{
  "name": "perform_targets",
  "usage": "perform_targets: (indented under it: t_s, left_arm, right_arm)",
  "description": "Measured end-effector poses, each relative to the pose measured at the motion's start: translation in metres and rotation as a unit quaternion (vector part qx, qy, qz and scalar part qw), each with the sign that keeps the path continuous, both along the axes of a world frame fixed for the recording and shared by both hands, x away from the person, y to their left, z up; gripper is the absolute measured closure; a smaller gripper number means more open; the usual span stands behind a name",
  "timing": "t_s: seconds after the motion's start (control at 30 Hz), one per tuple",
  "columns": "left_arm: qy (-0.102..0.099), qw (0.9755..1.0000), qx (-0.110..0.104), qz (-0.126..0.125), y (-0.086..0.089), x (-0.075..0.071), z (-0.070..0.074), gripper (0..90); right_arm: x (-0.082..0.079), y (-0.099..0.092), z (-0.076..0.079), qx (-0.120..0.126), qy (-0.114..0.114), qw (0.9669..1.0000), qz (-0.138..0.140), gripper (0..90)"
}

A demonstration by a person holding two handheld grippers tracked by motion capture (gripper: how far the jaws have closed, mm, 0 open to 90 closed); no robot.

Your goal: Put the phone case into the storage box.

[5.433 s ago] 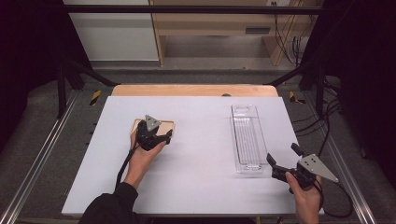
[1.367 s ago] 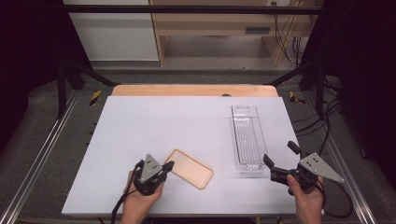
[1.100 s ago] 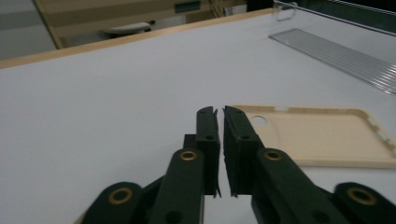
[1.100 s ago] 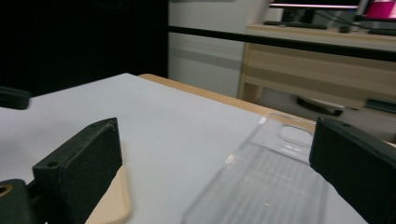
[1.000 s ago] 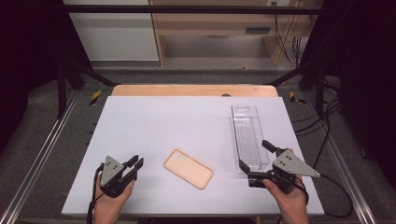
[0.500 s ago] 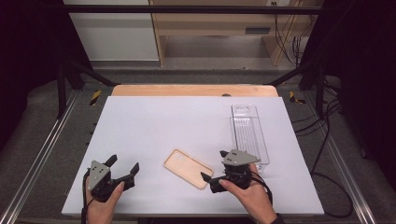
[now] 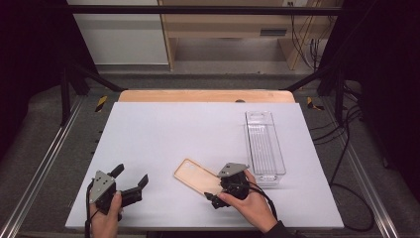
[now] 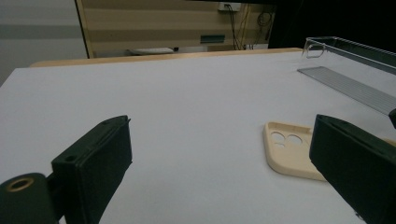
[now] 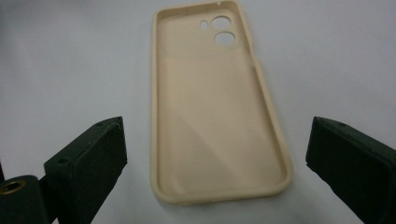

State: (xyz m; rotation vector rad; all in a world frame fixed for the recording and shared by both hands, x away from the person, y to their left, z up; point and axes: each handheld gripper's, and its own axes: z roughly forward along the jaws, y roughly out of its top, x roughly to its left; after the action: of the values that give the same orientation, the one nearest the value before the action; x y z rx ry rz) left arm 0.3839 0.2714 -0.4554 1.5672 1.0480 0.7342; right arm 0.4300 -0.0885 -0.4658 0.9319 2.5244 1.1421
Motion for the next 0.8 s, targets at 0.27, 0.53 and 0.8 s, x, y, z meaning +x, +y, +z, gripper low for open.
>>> perform_targets:
  t_s: [0.27,0.53,0.8]
  left_arm:
    - [-0.004,0.9999,0.005,-0.014,-0.001,-0.001,0.000,4.6]
    - [-0.004,0.9998,0.005,-0.021,-0.003,-0.001,0.000,4.5]
    - [-0.003,0.9998,0.004,-0.020,-0.004,0.000,0.000,4.5]
  right_arm:
    - [0.008,0.006,-0.010,-0.019,0.010,0.9997,0.006,5.3]
    - [0.013,0.011,-0.015,-0.025,0.020,0.9993,0.017,5.6]
    - [0.014,0.015,-0.019,-0.034,0.022,0.9990,0.022,5.0]
